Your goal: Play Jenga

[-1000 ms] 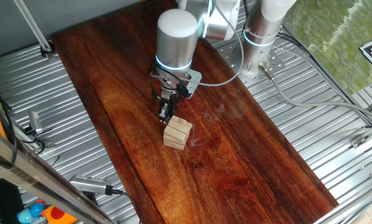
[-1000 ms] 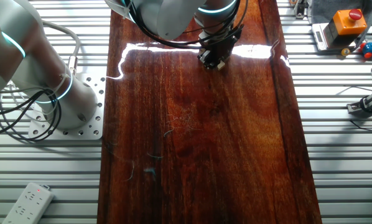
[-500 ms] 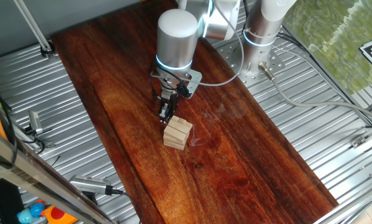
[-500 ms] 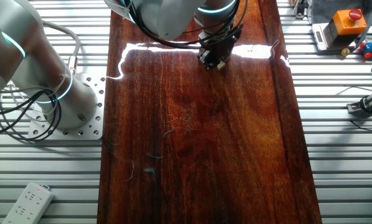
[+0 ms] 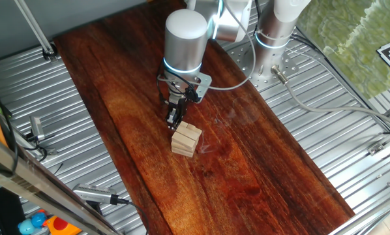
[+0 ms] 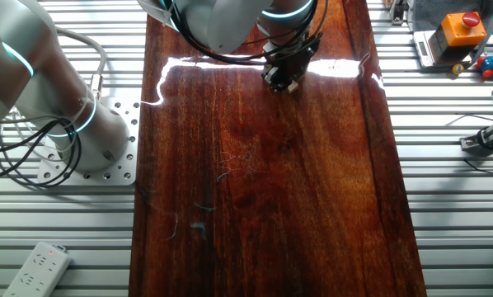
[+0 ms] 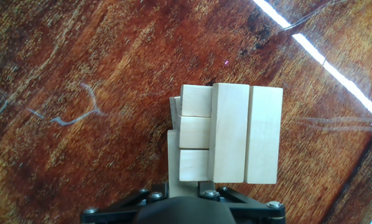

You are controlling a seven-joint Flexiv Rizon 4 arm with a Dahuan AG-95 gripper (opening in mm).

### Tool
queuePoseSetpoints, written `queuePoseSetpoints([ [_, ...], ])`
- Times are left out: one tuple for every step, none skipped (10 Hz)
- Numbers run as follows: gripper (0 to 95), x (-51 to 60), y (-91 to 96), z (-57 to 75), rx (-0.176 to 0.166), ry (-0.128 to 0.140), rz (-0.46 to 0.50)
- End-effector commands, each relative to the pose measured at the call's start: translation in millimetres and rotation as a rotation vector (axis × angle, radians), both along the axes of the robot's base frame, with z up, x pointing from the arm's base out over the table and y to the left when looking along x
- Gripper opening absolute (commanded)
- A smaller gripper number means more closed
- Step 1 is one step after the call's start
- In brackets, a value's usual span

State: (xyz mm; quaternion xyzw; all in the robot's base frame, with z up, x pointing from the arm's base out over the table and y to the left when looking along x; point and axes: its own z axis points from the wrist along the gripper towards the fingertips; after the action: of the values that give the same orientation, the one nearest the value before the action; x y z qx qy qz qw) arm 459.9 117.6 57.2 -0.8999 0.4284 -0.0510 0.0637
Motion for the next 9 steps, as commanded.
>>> queuePoseSetpoints([
  [0.0,-0.2,-0.1,-0.6,-0.001,-0.001,-0.001],
  [0.0,-0.2,-0.1,-0.6,0.0,0.0,-0.002],
  [0.0,-0.3,-0.1,-0.5,-0.002,0.001,-0.003],
  [0.0,-0.3,-0.1,-0.5,-0.003,0.003,-0.003],
  [0.0,-0.5,-0.1,-0.6,-0.005,0.005,-0.004],
  [0.0,-0.6,-0.1,-0.6,-0.006,0.006,-0.005],
  [0.0,-0.7,0.0,-0.3,-0.007,0.007,-0.006],
  [0.0,-0.9,0.2,0.1,-0.008,0.009,-0.006],
  [0.0,-0.9,0.2,0.2,-0.01,0.01,-0.005],
])
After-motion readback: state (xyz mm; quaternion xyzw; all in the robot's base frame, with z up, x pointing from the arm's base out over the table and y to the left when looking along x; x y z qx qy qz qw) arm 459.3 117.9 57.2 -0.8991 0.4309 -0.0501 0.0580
